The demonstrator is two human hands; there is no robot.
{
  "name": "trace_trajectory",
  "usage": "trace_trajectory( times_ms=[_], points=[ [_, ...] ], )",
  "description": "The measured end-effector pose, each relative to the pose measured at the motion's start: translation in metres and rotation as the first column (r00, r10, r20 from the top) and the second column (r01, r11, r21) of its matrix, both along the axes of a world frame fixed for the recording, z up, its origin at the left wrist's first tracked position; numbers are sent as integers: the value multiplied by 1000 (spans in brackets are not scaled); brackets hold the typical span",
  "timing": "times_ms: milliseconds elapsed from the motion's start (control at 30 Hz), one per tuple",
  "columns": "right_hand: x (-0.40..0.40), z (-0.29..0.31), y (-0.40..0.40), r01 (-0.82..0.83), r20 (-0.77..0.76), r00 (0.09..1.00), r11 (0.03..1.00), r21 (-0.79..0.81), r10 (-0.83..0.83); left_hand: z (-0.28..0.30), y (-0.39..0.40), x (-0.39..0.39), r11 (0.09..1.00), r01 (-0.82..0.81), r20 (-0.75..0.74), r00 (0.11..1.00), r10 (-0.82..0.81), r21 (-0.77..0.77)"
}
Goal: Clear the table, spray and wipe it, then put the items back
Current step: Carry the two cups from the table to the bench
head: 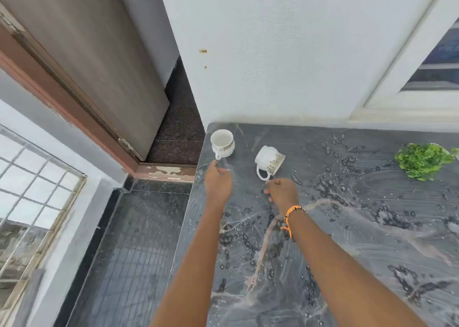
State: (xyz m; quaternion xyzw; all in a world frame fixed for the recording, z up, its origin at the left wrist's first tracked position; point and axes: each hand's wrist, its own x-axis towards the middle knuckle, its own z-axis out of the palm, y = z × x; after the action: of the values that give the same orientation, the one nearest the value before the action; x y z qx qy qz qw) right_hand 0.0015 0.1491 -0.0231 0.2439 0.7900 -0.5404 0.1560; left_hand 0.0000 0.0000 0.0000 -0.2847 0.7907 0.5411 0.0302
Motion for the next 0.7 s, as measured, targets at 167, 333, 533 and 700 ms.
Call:
trace_trajectory(
  times_ms=[167, 333, 533, 700],
  points=[
    [-19, 4, -7, 45, -17, 999, 993, 112, -43, -6, -17, -34, 990, 2, -34, 999, -7, -140],
    [-22, 3, -12, 125, -10, 992, 988, 94, -125, -11, -29, -51, 979, 35, -40, 998, -44, -200],
    [-23, 6, -9, 258, -46, 963, 960, -107, -264, -11, -23, -47, 975, 202, -57, 977, -208, -86],
    [-7, 16, 20, 211, -146, 961, 965, -157, -234, -1, 13, -16, 979, 196, -74, 977, -200, -55]
  ],
)
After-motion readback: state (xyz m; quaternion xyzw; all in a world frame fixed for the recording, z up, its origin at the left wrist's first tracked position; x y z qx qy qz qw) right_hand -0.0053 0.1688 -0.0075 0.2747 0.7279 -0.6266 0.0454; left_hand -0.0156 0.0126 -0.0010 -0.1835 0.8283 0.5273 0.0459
